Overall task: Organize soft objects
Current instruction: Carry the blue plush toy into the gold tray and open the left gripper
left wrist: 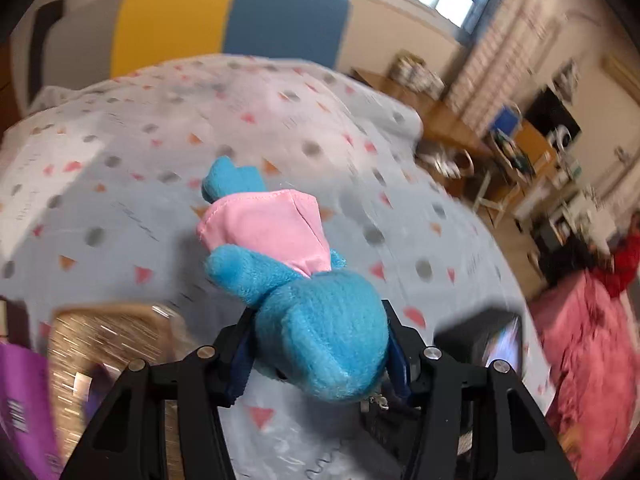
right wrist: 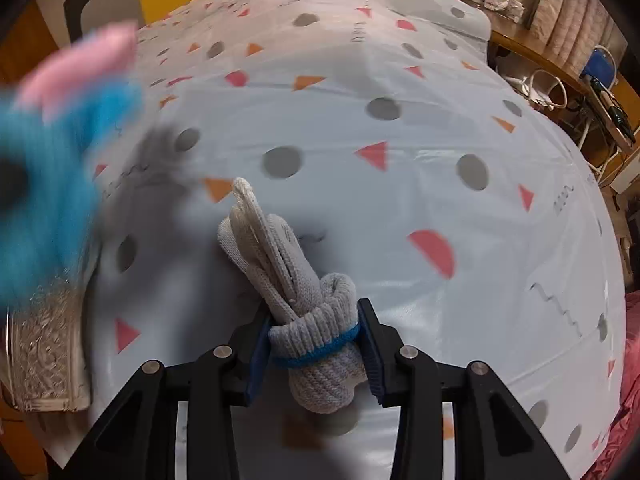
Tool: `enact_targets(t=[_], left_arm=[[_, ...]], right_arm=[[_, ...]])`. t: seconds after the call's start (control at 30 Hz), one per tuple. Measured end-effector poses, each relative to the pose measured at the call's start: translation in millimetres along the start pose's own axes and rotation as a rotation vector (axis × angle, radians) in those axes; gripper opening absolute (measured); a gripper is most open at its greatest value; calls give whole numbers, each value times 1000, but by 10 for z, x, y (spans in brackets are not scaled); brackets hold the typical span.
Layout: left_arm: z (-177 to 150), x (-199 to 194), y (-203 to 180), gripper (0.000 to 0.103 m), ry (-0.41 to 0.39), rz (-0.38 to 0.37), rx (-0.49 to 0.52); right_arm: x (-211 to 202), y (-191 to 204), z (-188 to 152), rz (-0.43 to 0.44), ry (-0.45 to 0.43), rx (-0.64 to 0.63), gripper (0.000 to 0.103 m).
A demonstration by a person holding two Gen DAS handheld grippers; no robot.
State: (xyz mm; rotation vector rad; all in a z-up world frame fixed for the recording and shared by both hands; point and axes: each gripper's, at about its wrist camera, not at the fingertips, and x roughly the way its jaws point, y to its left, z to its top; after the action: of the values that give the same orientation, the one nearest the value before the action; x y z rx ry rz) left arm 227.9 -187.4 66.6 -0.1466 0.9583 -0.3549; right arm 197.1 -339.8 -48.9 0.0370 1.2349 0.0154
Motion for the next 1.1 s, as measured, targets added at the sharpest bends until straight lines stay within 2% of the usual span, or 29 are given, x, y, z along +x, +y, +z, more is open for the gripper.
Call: enact_targets(t=[0.1,0.17,0.33,0.5,0.67,0.83,1.1], left_arm=[[192,-258,282,57,-50,34,-41],[281,-504,579,57,-100,84,-70],[254,-947,1253,57,-172,158,-132],[-65,-1358,1899,57,-220,217,-190],[-546,-1632,2424,57,-229,257,-257],[-914,-1809,2753,57,-238,278,-323],[-1423,-2147,3053,57,-271,294,-389]], right_arm=[[37,140,-65,-18,13,-11,44],[65,191,-92,-36,19,-15,45],[66,274,-168,-67,5,-10,47],[65,333,-232,-81,-20,-24,47],[60,388,-279,-96,-36,-30,47],[48,406,-329,-119,-51,-33,47],[41,459,-358,-142,-65,-55,47]])
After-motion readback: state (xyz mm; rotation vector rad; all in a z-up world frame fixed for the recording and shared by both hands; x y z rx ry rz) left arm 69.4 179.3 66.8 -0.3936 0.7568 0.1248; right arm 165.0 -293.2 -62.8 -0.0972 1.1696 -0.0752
